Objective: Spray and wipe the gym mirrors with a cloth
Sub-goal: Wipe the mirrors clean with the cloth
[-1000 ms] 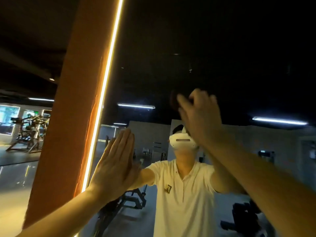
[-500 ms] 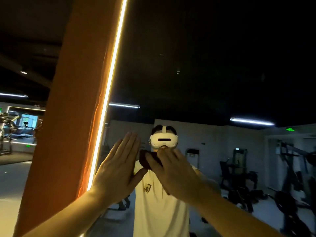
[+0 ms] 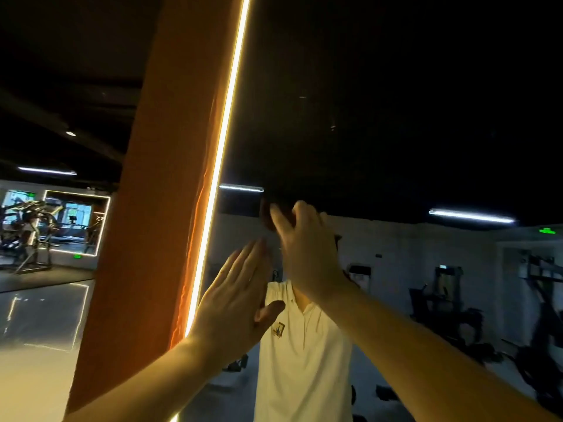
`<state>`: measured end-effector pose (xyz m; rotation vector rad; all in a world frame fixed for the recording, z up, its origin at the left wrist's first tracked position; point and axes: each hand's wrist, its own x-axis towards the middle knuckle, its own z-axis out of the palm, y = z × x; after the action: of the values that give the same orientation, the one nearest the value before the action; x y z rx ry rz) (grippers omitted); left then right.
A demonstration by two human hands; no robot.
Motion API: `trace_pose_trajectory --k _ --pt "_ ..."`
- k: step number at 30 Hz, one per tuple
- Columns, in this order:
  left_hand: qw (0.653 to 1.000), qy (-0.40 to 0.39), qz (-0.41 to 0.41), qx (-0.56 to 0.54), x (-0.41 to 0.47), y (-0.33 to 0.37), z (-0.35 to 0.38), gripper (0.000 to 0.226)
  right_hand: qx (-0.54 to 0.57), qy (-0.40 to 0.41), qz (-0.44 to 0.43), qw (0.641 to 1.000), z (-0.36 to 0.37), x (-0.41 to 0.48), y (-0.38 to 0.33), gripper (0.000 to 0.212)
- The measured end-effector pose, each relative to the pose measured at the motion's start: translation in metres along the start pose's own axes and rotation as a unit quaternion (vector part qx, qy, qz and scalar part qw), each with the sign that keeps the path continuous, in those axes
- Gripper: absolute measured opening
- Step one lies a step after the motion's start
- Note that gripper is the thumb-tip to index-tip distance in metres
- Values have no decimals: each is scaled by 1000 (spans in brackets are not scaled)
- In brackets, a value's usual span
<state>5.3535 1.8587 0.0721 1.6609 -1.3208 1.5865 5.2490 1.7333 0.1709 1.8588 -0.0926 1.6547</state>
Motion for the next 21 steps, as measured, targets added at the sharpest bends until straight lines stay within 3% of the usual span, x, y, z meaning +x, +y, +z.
trace_pose_trajectory --k 3,6,8,12,15,18,21 --pt "998 47 -15 -31 -12 5 -18 61 8 -35 -84 996 -15 -56 -11 55" --pt "995 59 -53 -65 -14 0 -37 42 -34 -54 -177 982 -22 -48 5 57" --pt "988 65 -89 -105 -3 -2 -42 31 -58 -26 -134 989 -15 -10 18 56" --pt "962 80 -166 -201 32 6 -46 28 -38 -4 89 995 -7 73 24 52" --pt "940 85 -200 -264 56 7 -53 39 -25 19 94 995 2 68 11 50" --pt "940 55 -209 -265 79 3 -53 50 -35 18 53 998 2 43 10 51" --pt "946 38 -190 -260 97 6 -51 44 -33 22 45 998 0 39 15 53"
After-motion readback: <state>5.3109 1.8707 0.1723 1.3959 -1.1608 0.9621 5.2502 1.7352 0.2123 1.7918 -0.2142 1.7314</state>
